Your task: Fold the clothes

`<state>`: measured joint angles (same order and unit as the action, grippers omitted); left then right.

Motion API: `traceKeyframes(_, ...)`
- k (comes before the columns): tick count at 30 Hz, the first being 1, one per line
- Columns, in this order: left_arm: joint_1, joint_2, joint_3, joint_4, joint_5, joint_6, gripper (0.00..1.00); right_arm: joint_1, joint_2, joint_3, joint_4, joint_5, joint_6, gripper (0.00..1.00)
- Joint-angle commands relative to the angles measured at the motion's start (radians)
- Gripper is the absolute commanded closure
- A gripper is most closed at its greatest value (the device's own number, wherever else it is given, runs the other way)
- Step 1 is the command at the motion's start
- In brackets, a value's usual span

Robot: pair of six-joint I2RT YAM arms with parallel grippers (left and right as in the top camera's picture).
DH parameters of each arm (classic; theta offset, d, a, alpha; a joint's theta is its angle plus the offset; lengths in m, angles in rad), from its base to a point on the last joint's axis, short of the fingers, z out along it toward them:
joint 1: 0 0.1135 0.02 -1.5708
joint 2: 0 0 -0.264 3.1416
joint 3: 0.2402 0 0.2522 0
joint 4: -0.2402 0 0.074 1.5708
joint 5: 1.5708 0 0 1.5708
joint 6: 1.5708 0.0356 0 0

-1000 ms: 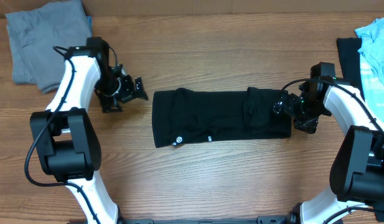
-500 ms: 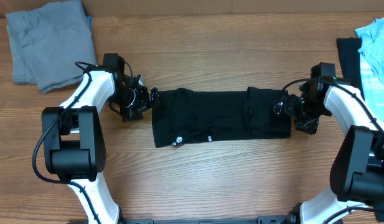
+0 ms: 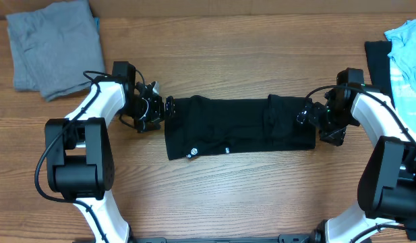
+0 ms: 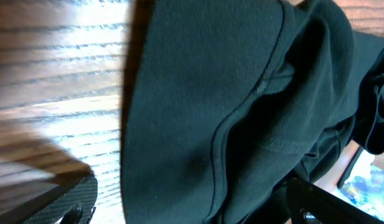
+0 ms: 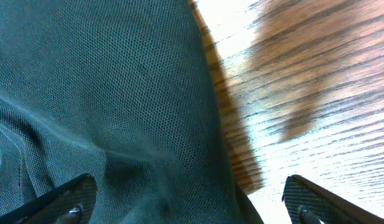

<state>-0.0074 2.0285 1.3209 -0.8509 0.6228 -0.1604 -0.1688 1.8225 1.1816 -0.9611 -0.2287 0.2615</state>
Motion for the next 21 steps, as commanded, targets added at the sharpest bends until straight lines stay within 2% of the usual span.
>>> traceKeyframes(1, -0.022, 0.012, -0.053, -0.004, -0.019, 0.018, 0.0, -0.005, -0.031, 0.017, 0.004, 0.003, -0.002, 0.0)
traceKeyframes(17, -0.182, 0.014, -0.062, 0.146, -0.065, -0.114, 0.02, -0.005, -0.031, 0.016, -0.007, 0.004, -0.002, 0.0)
traceKeyframes(19, -0.19, 0.014, -0.062, 0.154, -0.068, -0.117, 0.07, -0.005, -0.031, 0.016, -0.007, 0.004, -0.002, 0.0)
traceKeyframes(21, -0.19, 0.014, -0.062, 0.159, -0.087, -0.135, 0.18, -0.005, -0.031, 0.016, -0.007, 0.004, -0.002, 0.0)
